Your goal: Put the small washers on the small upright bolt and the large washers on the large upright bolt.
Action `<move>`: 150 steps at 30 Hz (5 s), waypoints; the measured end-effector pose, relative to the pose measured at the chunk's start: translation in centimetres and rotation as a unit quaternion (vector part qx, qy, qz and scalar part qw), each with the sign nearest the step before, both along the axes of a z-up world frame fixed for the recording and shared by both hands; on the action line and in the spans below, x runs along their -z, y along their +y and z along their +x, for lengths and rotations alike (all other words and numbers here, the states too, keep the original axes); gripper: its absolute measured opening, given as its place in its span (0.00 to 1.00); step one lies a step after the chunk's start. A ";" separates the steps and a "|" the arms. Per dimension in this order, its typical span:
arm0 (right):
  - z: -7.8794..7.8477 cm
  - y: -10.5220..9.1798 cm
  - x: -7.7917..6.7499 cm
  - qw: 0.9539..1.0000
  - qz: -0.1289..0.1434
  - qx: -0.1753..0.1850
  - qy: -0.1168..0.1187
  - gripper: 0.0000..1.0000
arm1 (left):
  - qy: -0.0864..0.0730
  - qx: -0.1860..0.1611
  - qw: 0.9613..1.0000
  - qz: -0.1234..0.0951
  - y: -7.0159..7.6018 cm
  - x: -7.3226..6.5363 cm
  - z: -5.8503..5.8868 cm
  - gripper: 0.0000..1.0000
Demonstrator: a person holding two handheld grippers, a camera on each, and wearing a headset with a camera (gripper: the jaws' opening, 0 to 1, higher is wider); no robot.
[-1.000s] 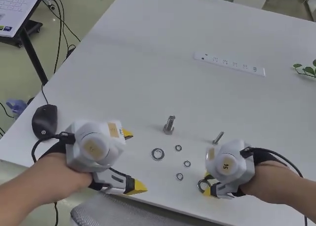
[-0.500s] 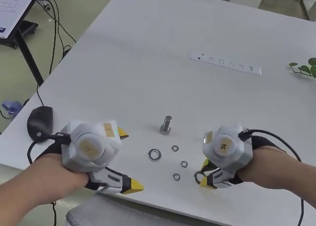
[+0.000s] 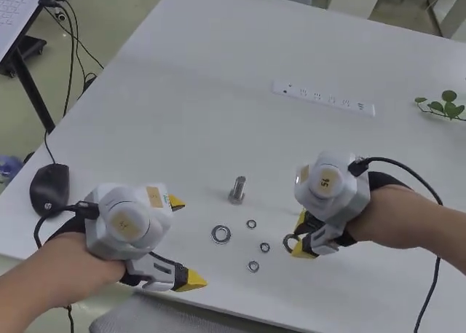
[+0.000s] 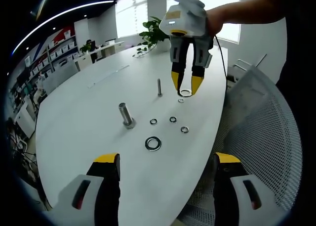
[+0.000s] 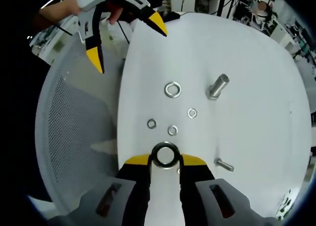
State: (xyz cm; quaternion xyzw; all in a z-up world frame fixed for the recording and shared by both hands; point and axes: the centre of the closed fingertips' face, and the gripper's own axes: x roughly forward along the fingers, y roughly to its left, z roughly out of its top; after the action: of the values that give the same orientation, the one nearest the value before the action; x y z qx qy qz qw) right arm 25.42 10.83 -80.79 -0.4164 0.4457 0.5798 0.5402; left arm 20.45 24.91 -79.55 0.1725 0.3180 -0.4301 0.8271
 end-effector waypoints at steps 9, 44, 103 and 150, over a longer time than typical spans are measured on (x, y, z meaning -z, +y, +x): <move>1.7 0.8 -2.2 1.000 -0.002 0.006 -0.005 0.22 | -0.001 -0.005 1.000 -0.009 0.1 0.0 0.3 0.80; 7.9 7.7 -3.3 1.000 0.003 -0.008 -0.027 0.22 | 0.007 -0.020 1.000 -0.021 0.3 1.2 0.9 0.88; 8.2 10.9 3.5 0.999 -0.024 -0.030 -0.019 0.22 | 0.009 -0.027 1.000 -0.008 0.3 1.5 1.6 0.81; 9.4 10.9 4.8 0.999 -0.023 -0.013 -0.022 0.37 | 0.010 -0.016 1.000 -0.009 0.3 1.2 1.7 0.81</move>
State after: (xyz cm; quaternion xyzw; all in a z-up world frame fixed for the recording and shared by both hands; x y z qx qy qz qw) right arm 34.83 21.76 -85.55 -0.4470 0.4415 0.5671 0.5326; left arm 22.17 25.19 -80.79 0.1555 0.3254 -0.4214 0.8321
